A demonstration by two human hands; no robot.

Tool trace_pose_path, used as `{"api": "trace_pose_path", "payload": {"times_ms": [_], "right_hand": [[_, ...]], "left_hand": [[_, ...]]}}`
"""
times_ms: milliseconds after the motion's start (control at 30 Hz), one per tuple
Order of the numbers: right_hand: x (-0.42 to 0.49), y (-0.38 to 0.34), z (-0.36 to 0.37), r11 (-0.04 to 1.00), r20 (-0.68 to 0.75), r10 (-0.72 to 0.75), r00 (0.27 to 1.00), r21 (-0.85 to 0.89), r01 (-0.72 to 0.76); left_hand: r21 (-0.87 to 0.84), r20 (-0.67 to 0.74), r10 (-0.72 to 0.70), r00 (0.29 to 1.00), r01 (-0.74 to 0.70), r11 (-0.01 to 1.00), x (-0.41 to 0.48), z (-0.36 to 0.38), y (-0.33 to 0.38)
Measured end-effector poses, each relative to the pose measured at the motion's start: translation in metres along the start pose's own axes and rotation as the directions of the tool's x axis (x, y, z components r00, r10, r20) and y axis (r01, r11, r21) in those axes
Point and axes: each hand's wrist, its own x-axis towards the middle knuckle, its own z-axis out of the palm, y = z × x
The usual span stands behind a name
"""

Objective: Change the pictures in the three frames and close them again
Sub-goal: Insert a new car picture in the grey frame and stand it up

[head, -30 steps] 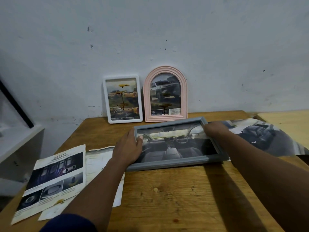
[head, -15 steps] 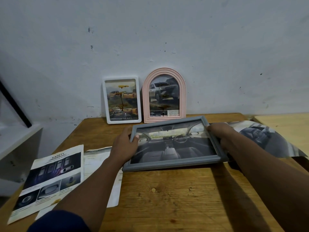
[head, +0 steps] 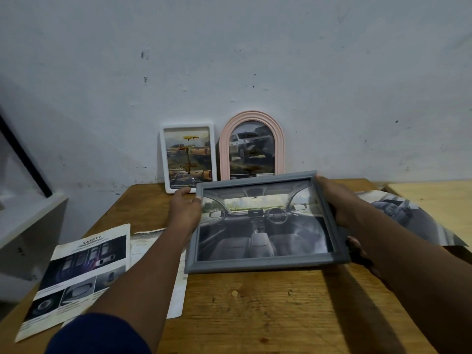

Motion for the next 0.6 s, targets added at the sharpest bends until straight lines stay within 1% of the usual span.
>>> {"api": "trace_pose_path", "payload": {"times_ms": [67, 200, 233, 367, 433, 500, 567, 600], "right_hand": [[0.0, -0.003, 0.002, 1.0, -0.024, -0.005, 1.0, 0.017, 0.005], [-0.002, -0.002, 0.0, 0.997, 0.017, 0.032, 0.999, 0.07, -0.033], [-0.002, -0.001, -0.001, 0.997, 0.005, 0.036, 0.999, 0.065, -0.036], [-0.005, 0.003, -0.003, 0.998, -0.036, -0.006, 0.999, 0.067, 0.008], [-0.004, 0.006, -0.003, 0.997, -0.081, -0.06, 0.995, 0.048, 0.064], [0.005, 0.013, -0.007, 0.983, -0.137, -0.182, 0.974, -0.031, 0.18], [0.0, 0.014, -0.009, 0.95, -0.152, -0.306, 0.94, -0.119, 0.29], [-0.005, 0.013, -0.009, 0.935, -0.131, -0.343, 0.93, -0.141, 0.325]], "left_hand": [[-0.018, 0.013, 0.008, 1.0, -0.008, 1.0, -0.001, 0.001, 0.003], [-0.017, 0.033, 0.012, 0.999, -0.012, 1.0, -0.002, -0.002, 0.005], [-0.017, 0.036, 0.017, 0.999, -0.016, 1.0, -0.002, -0.002, 0.005], [-0.007, 0.036, 0.048, 0.998, -0.048, 0.999, -0.007, 0.001, 0.005], [0.011, 0.031, 0.081, 0.996, -0.082, 0.997, -0.01, 0.004, 0.005], [0.017, 0.026, 0.112, 0.993, -0.112, 0.994, -0.013, 0.006, 0.007], [0.018, 0.026, 0.139, 0.99, -0.139, 0.99, -0.016, 0.007, 0.01], [0.018, 0.034, 0.151, 0.988, -0.152, 0.988, -0.018, 0.008, 0.011]]}}
